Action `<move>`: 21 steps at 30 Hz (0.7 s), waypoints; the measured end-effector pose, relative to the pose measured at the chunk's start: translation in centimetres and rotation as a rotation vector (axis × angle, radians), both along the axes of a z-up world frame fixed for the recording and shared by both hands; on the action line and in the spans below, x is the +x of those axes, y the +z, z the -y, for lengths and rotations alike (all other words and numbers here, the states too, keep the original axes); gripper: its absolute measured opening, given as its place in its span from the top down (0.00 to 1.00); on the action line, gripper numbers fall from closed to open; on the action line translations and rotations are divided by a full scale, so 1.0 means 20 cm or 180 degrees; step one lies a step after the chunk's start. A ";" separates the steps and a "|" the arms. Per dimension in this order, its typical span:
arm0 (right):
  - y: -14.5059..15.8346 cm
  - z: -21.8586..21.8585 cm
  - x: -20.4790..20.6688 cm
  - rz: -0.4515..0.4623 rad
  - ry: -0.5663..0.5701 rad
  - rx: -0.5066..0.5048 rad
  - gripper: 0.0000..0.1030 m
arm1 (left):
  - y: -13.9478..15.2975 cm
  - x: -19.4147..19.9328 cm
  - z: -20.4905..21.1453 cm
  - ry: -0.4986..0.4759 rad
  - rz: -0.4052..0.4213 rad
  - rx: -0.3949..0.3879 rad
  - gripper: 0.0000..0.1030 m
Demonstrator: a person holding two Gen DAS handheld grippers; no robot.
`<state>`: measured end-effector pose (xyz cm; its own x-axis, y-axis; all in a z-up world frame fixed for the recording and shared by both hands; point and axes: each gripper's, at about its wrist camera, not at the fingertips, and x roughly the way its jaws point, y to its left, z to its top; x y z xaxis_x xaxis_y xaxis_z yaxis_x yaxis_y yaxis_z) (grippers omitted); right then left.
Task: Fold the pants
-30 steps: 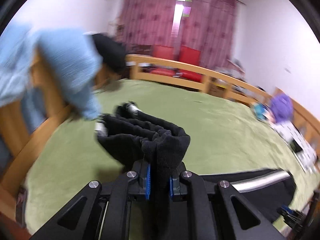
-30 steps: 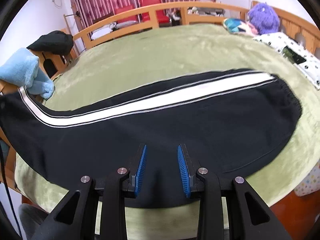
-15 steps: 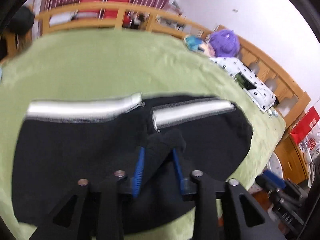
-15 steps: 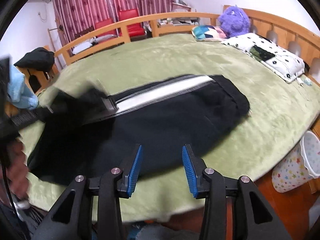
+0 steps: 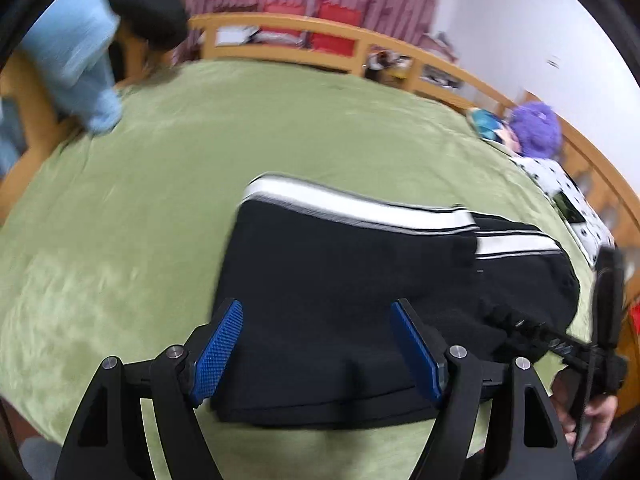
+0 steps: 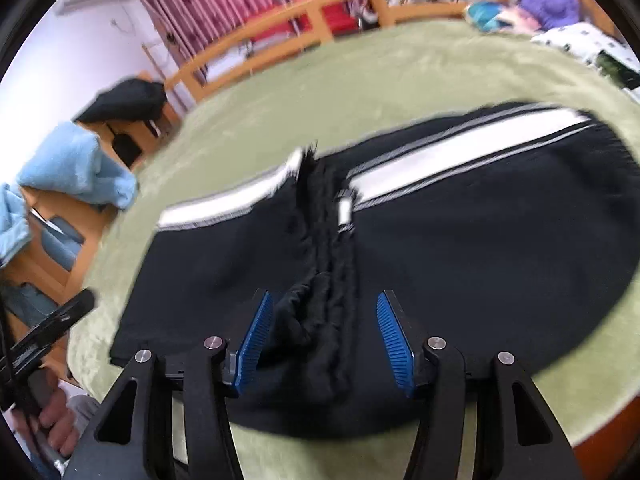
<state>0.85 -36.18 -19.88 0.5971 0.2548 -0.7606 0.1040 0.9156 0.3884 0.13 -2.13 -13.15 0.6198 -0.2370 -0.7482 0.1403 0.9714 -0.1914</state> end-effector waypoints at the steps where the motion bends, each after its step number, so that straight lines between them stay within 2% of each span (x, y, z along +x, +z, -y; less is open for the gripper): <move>1: -0.04 -0.05 0.04 -0.0093 0.0109 -0.0042 0.79 | -0.02 0.01 -0.04 0.0051 -0.0050 -0.0035 0.27; 2: -0.05 -0.09 0.04 -0.0091 0.0151 -0.0225 0.87 | -0.04 0.02 -0.06 0.0092 -0.0089 -0.0059 0.28; 3: -0.02 -0.12 0.03 0.0010 0.0205 -0.0414 0.87 | -0.05 0.03 -0.10 0.0131 -0.0119 -0.0082 0.28; 4: 0.04 -0.13 -0.01 0.0199 0.0253 -0.0439 0.88 | -0.06 0.02 -0.12 0.0140 -0.0114 -0.0099 0.27; 6: 0.15 -0.07 -0.09 0.0515 0.0221 -0.0161 0.89 | -0.07 0.03 -0.16 0.0154 -0.0087 -0.0122 0.28; 7: 0.18 -0.04 -0.12 0.0548 0.0189 -0.0062 0.89 | -0.08 0.03 -0.17 0.0154 -0.0088 -0.0132 0.27; 9: 0.13 -0.02 -0.13 0.0355 0.0138 -0.0088 0.89 | -0.11 0.03 -0.18 0.0110 -0.0123 -0.0177 0.27; 12: -0.07 -0.07 -0.10 -0.0131 0.0254 -0.0261 0.87 | -0.17 0.07 -0.13 0.0086 -0.0240 -0.0160 0.27; 14: -0.06 -0.10 -0.12 -0.0032 0.0266 -0.0389 0.85 | -0.20 0.08 -0.13 0.0070 -0.0311 -0.0155 0.27; 17: 0.03 -0.10 -0.14 0.0088 0.0168 -0.0451 0.62 | -0.22 0.09 -0.17 0.0030 -0.0319 -0.0238 0.27; 18: 0.05 -0.08 -0.14 0.0146 0.0111 -0.0434 0.51 | -0.23 0.11 -0.18 0.0031 -0.0343 -0.0269 0.28; 19: 0.05 -0.07 -0.13 0.0148 0.0084 -0.0410 0.46 | -0.24 0.12 -0.19 0.0028 -0.0376 -0.0297 0.28; 21: 0.01 -0.06 -0.10 -0.0019 0.0107 -0.0462 0.47 | -0.24 0.15 -0.20 0.0022 -0.0363 -0.0396 0.29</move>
